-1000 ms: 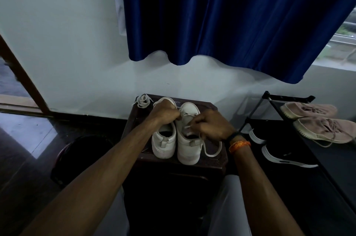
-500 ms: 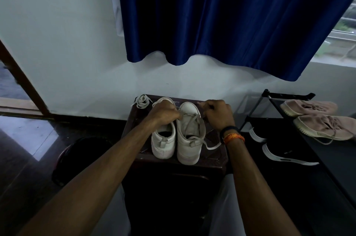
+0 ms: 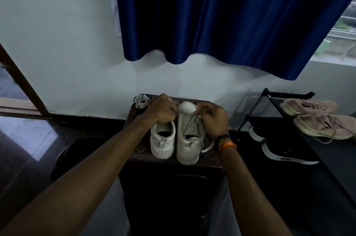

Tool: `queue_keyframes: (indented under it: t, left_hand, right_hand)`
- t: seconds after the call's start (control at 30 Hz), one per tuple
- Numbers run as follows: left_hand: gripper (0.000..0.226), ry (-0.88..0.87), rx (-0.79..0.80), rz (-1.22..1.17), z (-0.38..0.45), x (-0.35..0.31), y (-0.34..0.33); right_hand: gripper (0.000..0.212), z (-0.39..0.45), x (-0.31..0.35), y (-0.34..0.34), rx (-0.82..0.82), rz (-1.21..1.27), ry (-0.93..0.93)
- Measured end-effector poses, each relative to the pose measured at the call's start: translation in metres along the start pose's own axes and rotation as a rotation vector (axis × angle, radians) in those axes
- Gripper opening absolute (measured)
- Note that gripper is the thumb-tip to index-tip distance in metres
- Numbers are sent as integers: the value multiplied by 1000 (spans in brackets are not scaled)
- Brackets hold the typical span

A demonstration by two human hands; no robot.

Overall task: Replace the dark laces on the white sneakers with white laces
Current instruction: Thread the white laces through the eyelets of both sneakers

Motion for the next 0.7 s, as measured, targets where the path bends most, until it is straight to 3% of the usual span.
queue_keyframes:
  t: [0.1,0.13,0.23,0.37,0.47,0.63,0.7]
  left_hand:
    - [11,-63,-75,45,3,-7,2]
    - [4,-93,-122,22,3,-11,7]
    - [18,-160,-128,-85,3,-17,19]
    - [18,-128,-58,-205,1,-15,24]
    - [22,-109,-60,-246,3,-16,31]
    - [25,-134,-59,-300,3,-24,54]
    - [24,-126,-56,-322,2,-27,59]
  right_hand:
    - [26,-2,-12,10,-158,129,-121]
    - [25,-3,-14,15,-195,81,-147]
    - [23,-6,-27,34,-276,-224,-230]
    - [27,-9,-60,36,-15,-499,-439]
    - [26,-6,-57,27,118,-493,-346]
    - [13,1,-16,14,-54,-272,-82]
    - [12,2,-1,4,-13,-296,79]
Point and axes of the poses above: each hand's wrist, its own z-axis towards the middle knuckle, its own y-axis out of the back of the hand, x = y × z, the point moved 4 cm from there along z, towards the middle knuckle, and after that the axes turned 5 degrees about y, right-handed, at the moved point
